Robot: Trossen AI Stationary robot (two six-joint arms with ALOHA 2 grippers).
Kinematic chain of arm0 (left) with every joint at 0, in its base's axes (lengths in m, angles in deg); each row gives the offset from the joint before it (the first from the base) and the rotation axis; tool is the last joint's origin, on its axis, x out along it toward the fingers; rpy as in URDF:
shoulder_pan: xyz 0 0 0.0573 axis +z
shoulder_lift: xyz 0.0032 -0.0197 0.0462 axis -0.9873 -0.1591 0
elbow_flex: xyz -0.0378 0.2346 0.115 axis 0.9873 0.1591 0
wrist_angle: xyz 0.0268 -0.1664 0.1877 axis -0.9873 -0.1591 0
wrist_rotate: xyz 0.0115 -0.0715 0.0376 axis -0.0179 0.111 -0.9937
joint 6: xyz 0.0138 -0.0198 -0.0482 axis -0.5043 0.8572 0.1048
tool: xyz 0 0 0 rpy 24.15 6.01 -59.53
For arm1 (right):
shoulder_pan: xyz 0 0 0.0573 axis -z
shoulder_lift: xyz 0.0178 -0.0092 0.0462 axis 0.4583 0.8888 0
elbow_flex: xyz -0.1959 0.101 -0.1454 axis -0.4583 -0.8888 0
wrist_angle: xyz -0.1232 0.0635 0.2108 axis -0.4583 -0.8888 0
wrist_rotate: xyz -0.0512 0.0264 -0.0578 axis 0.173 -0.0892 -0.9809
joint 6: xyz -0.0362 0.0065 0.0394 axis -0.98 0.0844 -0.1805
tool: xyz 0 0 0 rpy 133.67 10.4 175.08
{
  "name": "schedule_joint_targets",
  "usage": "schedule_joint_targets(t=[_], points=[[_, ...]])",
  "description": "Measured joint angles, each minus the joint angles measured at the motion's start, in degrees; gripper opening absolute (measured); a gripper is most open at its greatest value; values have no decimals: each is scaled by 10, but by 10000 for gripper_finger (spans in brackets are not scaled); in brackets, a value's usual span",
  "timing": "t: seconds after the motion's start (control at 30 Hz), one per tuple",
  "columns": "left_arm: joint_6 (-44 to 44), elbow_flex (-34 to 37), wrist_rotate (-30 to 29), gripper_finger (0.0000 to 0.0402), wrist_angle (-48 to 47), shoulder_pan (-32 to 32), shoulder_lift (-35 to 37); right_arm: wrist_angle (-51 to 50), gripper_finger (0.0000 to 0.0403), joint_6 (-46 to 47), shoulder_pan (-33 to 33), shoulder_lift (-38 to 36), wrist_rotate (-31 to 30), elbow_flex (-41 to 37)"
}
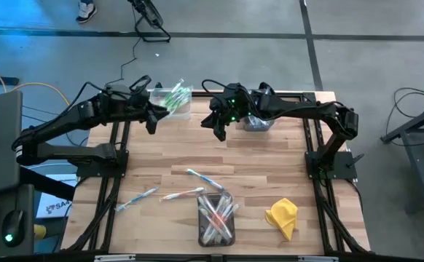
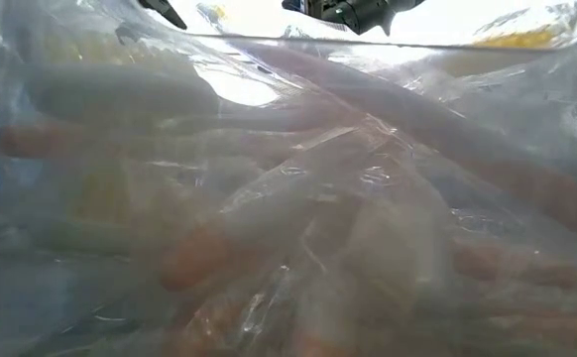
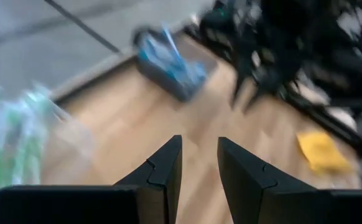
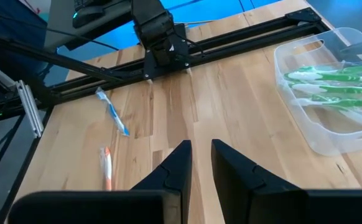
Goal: Pick & Place Toothbrushes
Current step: Put the blue toothbrush into the top black bin
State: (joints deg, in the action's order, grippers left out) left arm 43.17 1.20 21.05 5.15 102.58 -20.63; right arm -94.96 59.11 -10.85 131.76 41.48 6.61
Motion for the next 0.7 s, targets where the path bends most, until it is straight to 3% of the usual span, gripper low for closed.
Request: schedule_joint_targets(t=[0.2, 0.7], points=[[34, 0, 104, 100, -99, 0, -2, 0, 54, -15, 5, 0, -1, 0], [93, 0, 105, 100, -293, 0, -10, 0, 54, -28, 6, 0, -35, 0]])
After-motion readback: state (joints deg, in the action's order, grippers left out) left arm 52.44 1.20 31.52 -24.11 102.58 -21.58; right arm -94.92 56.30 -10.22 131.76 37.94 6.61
